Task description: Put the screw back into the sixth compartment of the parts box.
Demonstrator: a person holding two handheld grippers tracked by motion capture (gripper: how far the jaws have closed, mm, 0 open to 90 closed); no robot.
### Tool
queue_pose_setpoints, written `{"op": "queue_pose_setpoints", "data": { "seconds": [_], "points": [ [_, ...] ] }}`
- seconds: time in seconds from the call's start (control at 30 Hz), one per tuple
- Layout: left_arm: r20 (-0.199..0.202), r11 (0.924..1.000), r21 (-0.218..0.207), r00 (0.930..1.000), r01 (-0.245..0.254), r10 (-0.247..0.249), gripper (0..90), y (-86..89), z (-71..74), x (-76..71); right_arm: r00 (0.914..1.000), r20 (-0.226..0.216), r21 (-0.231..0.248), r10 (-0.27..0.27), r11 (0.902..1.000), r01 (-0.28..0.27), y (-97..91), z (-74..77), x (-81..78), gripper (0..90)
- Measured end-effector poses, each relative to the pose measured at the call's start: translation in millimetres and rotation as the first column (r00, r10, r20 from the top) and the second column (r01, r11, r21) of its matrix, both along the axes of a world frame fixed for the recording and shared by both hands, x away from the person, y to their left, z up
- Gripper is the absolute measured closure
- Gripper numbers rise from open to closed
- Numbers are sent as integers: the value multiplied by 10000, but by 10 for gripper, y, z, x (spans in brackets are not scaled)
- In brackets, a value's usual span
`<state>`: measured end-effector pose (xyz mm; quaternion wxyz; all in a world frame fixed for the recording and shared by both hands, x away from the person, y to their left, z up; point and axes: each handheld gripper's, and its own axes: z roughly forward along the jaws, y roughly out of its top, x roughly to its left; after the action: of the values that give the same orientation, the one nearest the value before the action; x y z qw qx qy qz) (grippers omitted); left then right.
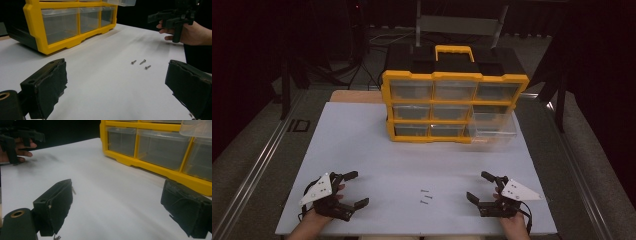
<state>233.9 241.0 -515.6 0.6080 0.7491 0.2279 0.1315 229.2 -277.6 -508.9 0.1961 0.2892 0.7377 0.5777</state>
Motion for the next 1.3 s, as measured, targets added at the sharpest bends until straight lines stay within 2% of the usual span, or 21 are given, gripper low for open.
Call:
{"op": "queue_pose_setpoints", "data": {
  "seconds": [0.23,0.53,0.77,0.8,0.87,0.9,0.93,0.97,1.0,1.07,1.13,1.3],
  "points": [
    [61,9999,-11,9999,-143,143,44,8,16,-3,9999,7,-167,-113,9998,113,0,0,-6,104],
    [10,9999,-87,9999,-128,129,44,18,18,2,9999,62,-40,-108,9999,109,-23,18,-38,104],
    [49,9999,-67,10000,-81,82,44,-14,85,-41,9999,49,7,-97,10000,97,-16,31,-47,104],
    [-129,9999,-127,9999,-15,14,44,-20,114,-38,10000,74,14,-67,10000,67,-16,35,-48,104],
    [-26,9995,-275,9999,-168,167,43,-38,179,-48,10000,83,85,-50,10000,50,-19,45,-54,104],
    [-153,9993,-372,9998,-89,83,44,-47,212,-45,9999,120,84,-68,9999,67,-22,48,-55,104],
    [-439,9986,-537,9990,31,-54,39,-63,269,-37,9999,132,79,-86,9999,85,-23,49,-56,104],
    [-439,9986,-537,9990,31,-54,24,-63,269,-37,9999,132,79,-86,9999,85,-23,49,-56,104],
    [-822,9987,-500,9966,38,-79,24,-98,346,-14,9998,137,95,-131,9999,129,-24,50,-58,105],
    [-889,9996,-281,9960,-63,38,25,-149,425,22,9998,118,60,-164,9998,163,-21,50,-58,104],
    [-1065,9991,-156,9935,391,-405,25,-201,487,82,9998,143,49,-153,9999,152,-17,52,-59,104],
    [-970,9970,192,9926,749,-727,25,-406,606,200,9998,108,93,-178,9998,177,-21,59,-73,105]
  ]
}}
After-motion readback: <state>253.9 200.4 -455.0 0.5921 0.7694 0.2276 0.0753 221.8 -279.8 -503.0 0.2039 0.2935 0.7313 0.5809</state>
